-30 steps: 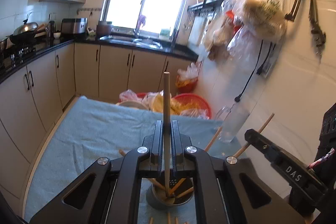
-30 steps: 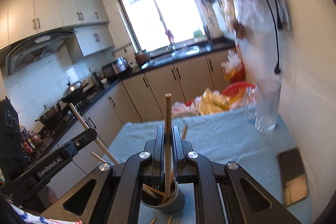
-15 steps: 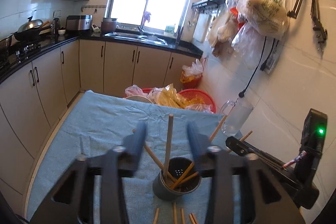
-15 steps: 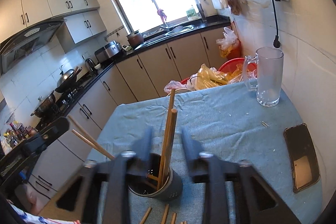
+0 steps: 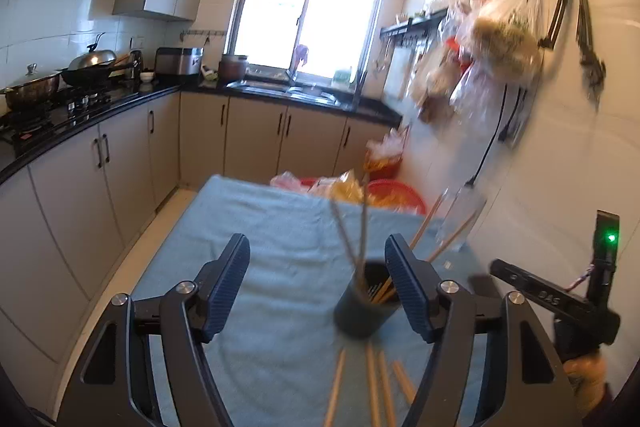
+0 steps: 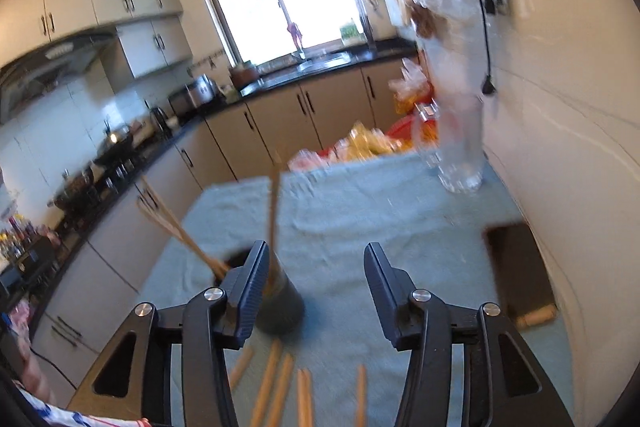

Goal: Organize utensils
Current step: 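Open the left tool while the right tool opens, releasing chopsticks into the cup, then grasp a chopstick with the left tool while the right tool grasps another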

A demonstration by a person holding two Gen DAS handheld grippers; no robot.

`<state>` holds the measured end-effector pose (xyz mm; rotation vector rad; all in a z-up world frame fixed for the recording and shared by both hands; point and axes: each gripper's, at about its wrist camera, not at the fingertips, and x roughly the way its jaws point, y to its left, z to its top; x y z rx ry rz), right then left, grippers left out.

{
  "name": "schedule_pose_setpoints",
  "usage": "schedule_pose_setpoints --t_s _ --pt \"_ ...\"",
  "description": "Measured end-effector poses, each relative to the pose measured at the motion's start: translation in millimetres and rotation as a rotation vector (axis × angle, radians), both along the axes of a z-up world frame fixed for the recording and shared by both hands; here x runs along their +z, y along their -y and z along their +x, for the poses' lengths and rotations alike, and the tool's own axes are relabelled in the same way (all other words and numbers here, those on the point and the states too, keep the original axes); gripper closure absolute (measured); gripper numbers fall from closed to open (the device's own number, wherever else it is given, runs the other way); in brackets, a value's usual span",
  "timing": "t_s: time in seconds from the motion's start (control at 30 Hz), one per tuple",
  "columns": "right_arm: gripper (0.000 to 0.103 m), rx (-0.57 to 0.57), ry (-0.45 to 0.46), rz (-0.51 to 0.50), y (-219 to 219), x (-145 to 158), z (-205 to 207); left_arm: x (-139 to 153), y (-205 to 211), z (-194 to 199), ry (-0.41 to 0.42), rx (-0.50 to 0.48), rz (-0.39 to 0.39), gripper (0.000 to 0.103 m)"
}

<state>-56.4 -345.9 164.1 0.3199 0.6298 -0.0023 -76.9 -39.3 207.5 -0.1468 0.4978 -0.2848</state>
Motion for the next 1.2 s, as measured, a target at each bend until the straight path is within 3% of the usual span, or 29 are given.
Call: schedule_pose_setpoints --t_s 0.27,0.37,0.53,0.67,0.8,0.87,0.9,1.2 --pt "0.050 0.057 -0.281 -0.024 14.4 -88.2 -33.2 -76.6 11.8 5.3 -0.223 -0.094 0.103 0.033" --pt "0.061 0.099 -0.364 -0.023 11.0 -115.5 -39.7 -109.3 29.1 13.4 -0.336 -0.162 0.173 0.035" --pt "0.064 0.152 -0.418 -0.037 -2.5 -133.5 -42.1 -151.5 61.9 23.5 -0.477 -0.272 0.278 0.060" --pt "0.069 0.168 -0.437 -0.110 -17.0 -138.5 -36.7 -174.4 78.5 32.0 -0.539 -0.288 0.324 0.075" --pt "0.082 0.173 -0.456 -0.185 -25.8 -138.0 -27.4 -186.3 88.9 39.0 -0.559 -0.278 0.372 0.081" --pt "0.091 0.173 -0.461 -0.208 -29.5 -138.4 -26.2 -187.0 92.7 39.4 -0.549 -0.271 0.403 0.093" --pt "0.092 0.172 -0.463 -0.210 -29.5 -138.4 -25.6 -186.4 91.9 39.6 -0.553 -0.267 0.396 0.097" --pt "0.095 0.169 -0.533 -0.155 -0.1 -136.4 -44.7 -184.5 52.5 35.0 -0.654 -0.224 0.267 0.097"
